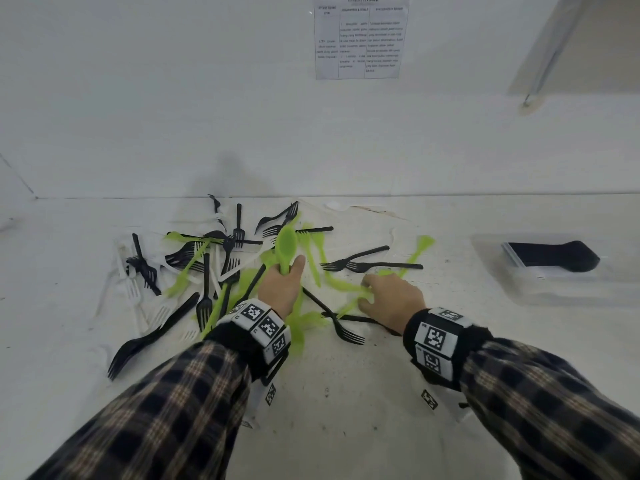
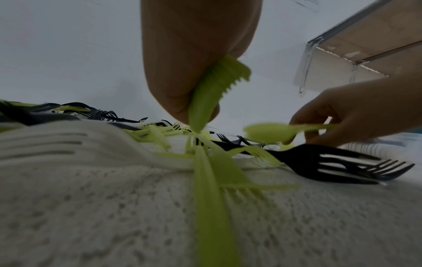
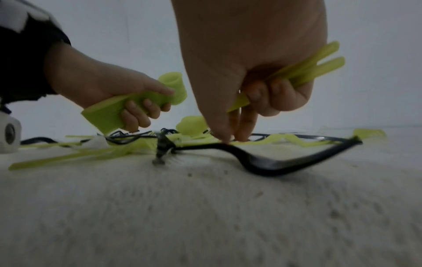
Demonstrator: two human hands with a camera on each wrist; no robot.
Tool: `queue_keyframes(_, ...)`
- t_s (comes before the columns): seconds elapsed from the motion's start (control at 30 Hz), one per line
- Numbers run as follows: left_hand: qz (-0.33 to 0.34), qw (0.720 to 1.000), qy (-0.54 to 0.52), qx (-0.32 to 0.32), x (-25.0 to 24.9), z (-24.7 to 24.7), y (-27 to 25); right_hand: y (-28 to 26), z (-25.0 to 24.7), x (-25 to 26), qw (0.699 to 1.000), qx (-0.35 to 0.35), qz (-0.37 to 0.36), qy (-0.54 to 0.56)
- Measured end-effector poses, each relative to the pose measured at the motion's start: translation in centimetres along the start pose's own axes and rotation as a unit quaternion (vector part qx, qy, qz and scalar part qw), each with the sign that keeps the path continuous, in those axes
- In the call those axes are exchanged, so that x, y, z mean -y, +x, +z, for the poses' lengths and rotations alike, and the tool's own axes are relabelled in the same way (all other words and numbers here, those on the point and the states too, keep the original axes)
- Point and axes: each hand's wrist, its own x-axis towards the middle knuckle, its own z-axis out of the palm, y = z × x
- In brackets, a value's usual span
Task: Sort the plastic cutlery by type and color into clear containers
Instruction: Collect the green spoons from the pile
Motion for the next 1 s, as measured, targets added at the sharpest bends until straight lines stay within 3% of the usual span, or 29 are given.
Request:
queue_keyframes(0.07, 0.006, 1.000, -0.002, 0.012, 0.0, -0.2, 0.2, 0.1, -0.8, -0.2, 0.997, -0.037, 0.021, 0.068)
queue_keyframes(0.17, 0.002, 0.999, -0.016, 0.032, 0.2, -0.3, 0.6, 0.7, -2.7, -1.1, 0.968, -0.116, 0.032, 0.219)
queue_keyframes(0.3, -0.049, 0.991, -0.085, 0.087, 0.0, 0.7, 0.9, 1.7, -5.1, -2.5, 0.934, -0.199, 0.069, 0.287)
queue_keyframes(0.47, -0.116, 0.967, -0.163, 0.159, -0.4, 2.6, 0.1, 1.1, -3.7, 0.0, 0.950, -0.118, 0.025, 0.286)
queue_keyframes(0.67, -0.105, 0.959, -0.170, 0.200, -0.1, 4.5, 0.1, 0.2, -0.8, 4.4, 0.940, -0.075, -0.004, 0.333)
queue_keyframes(0.77, -0.104, 0.957, -0.200, 0.184, 2.1, 5.8, 2.3, 0.3, -0.2, 5.2, 0.942, -0.093, 0.022, 0.322)
queue_keyframes(1.0, -0.056, 0.959, -0.246, 0.131, 0.0, 4.3, -0.6, 0.2, 0.0, 5.5, 0.946, -0.075, 0.011, 0.314)
